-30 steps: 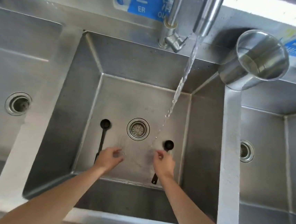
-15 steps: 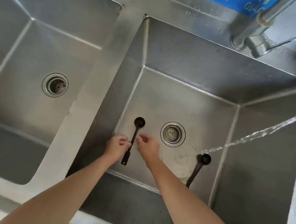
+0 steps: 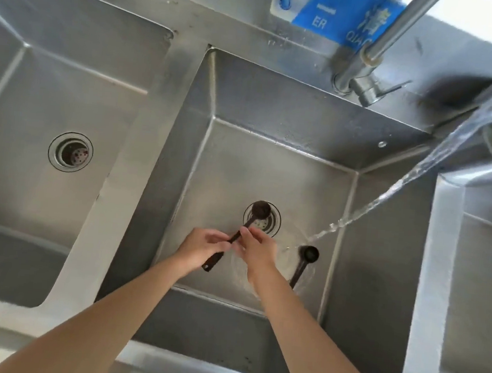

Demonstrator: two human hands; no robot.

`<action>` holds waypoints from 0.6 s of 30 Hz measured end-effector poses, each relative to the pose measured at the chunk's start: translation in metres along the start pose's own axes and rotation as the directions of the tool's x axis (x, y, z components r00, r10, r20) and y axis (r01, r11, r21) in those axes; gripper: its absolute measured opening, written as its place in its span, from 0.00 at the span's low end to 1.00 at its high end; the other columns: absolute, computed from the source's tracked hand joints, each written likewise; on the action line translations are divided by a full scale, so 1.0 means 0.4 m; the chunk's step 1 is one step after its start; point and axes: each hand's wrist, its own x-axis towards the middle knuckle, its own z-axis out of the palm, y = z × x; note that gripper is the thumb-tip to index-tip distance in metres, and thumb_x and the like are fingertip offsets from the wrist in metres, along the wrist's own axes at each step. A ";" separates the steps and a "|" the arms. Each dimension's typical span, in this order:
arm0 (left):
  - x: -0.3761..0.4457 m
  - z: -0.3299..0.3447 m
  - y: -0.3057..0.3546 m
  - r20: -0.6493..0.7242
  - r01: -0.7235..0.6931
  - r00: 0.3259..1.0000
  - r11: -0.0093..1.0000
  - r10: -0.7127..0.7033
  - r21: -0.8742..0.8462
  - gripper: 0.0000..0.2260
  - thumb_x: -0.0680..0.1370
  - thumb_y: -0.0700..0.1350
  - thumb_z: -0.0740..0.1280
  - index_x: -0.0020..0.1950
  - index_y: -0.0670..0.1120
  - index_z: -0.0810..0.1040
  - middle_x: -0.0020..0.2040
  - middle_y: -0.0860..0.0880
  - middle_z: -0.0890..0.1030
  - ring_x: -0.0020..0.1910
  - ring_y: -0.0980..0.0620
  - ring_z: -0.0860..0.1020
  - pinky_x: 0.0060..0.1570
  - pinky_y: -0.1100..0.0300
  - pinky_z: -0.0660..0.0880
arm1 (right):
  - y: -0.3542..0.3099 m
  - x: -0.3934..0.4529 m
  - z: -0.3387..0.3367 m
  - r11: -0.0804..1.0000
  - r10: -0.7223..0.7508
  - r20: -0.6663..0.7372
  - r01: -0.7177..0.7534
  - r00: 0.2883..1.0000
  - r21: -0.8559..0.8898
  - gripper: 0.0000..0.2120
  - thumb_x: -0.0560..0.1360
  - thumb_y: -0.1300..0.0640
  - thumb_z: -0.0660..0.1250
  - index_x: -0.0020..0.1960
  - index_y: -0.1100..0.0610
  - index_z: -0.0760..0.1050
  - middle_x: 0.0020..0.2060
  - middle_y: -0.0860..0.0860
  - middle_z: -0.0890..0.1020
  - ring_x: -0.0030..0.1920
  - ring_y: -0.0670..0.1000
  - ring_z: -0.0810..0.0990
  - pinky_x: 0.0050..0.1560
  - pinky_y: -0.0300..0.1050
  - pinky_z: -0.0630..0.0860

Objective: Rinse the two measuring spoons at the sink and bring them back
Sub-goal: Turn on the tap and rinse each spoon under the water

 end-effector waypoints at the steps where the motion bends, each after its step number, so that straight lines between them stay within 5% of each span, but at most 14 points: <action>1: -0.020 0.014 0.029 0.032 -0.009 0.999 1.000 0.009 -0.005 0.07 0.74 0.43 0.75 0.52 0.47 0.87 0.45 0.49 0.88 0.43 0.56 0.85 0.41 0.65 0.78 | -0.020 -0.021 -0.034 0.998 0.002 -0.024 -0.001 1.000 0.063 0.07 0.79 0.63 0.70 0.57 0.62 0.81 0.45 0.56 0.85 0.40 0.48 0.86 0.40 0.38 0.83; 6: -0.107 0.087 0.152 0.139 -0.014 0.990 0.998 0.023 -0.067 0.04 0.75 0.42 0.75 0.50 0.47 0.87 0.41 0.42 0.88 0.36 0.54 0.83 0.39 0.62 0.81 | -0.104 -0.117 -0.179 0.956 0.022 -0.061 -0.003 0.998 0.294 0.07 0.79 0.67 0.69 0.57 0.65 0.81 0.51 0.60 0.86 0.53 0.56 0.87 0.53 0.47 0.84; 13: -0.198 0.133 0.263 0.108 0.070 0.993 0.973 -0.047 -0.219 0.07 0.73 0.35 0.76 0.51 0.42 0.87 0.45 0.40 0.87 0.40 0.48 0.87 0.41 0.60 0.82 | -0.203 -0.221 -0.258 0.948 -0.022 -0.013 0.025 1.000 0.317 0.07 0.79 0.66 0.70 0.57 0.65 0.82 0.42 0.56 0.89 0.46 0.52 0.89 0.44 0.41 0.86; 18: -0.213 0.159 0.323 0.083 0.089 0.994 0.943 -0.066 -0.322 0.08 0.74 0.36 0.75 0.52 0.44 0.86 0.47 0.40 0.88 0.43 0.49 0.87 0.42 0.60 0.83 | -0.278 -0.258 -0.297 0.927 -0.105 -0.064 0.121 0.992 0.356 0.07 0.79 0.66 0.70 0.56 0.63 0.82 0.46 0.58 0.88 0.41 0.49 0.89 0.35 0.34 0.82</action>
